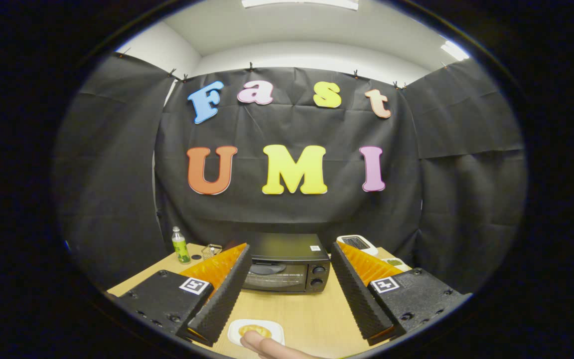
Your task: Open the toaster oven, put the food inside, and close the toaster oven door.
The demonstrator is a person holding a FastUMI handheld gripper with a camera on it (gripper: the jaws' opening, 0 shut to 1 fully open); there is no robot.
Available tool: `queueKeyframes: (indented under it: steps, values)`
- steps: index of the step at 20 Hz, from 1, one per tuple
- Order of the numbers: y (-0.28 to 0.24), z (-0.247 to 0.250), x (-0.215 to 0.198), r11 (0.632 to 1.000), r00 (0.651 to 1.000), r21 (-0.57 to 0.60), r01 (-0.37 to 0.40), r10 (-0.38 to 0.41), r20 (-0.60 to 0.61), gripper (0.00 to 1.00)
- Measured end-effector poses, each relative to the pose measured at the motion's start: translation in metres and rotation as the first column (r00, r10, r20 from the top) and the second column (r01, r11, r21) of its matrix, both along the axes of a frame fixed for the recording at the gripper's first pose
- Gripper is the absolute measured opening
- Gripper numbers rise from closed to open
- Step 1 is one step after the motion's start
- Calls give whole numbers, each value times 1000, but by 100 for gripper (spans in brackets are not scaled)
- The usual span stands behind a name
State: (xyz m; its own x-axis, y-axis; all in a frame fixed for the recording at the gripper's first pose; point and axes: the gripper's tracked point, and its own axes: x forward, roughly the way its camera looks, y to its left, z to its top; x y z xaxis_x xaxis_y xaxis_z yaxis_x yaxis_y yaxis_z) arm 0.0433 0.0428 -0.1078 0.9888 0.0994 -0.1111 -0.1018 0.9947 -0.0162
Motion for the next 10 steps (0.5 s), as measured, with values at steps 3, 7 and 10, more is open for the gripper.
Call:
queueKeyframes:
  steps: [3, 7, 10]
  values:
    - [10, -32, 39, 999, 998, 31, 15, -13, -59, 100]
    - [32, -73, 95, 996, 989, 83, 21, -9, -148, 100]
    - [54, -106, 133, 998, 974, 65, 6, 8, -225, 100]
